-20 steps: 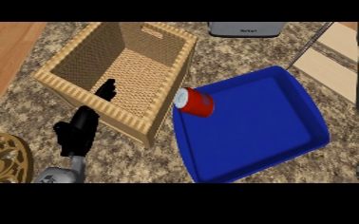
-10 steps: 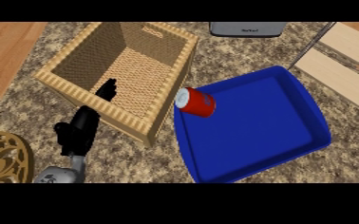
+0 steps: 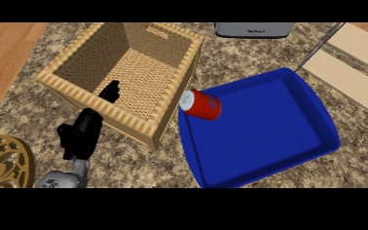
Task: Pick the lemon from the tray and place it in the tiered shelf
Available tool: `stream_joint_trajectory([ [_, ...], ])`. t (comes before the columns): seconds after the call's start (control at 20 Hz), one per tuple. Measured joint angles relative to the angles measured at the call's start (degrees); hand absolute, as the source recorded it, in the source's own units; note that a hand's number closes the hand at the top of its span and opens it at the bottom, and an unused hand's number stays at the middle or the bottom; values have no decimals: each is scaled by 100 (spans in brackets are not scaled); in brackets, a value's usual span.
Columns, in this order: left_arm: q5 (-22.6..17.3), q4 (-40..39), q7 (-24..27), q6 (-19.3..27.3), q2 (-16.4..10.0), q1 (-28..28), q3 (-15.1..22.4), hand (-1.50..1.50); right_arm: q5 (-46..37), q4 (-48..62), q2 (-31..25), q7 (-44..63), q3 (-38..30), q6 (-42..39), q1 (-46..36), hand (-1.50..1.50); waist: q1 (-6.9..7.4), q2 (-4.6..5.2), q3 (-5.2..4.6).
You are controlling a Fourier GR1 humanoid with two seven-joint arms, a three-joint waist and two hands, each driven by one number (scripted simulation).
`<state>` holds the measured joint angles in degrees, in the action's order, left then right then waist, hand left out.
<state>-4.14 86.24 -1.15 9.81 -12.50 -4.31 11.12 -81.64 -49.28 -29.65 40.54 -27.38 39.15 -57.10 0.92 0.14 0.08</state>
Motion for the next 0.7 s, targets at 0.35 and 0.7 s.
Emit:
stream_joint_trajectory([
  [0.35, 16, 38, -22, -3, -8, 44, -11, 0, -236, 418, -315, 330, -150, 7, 153, -150, -45, -5, -14],
  [0.7, 16, 76, -135, -22, -19, 56, 1, 0, -770, 243, -300, 1110, -237, -113, 452, -150, -69, -35, -9],
])
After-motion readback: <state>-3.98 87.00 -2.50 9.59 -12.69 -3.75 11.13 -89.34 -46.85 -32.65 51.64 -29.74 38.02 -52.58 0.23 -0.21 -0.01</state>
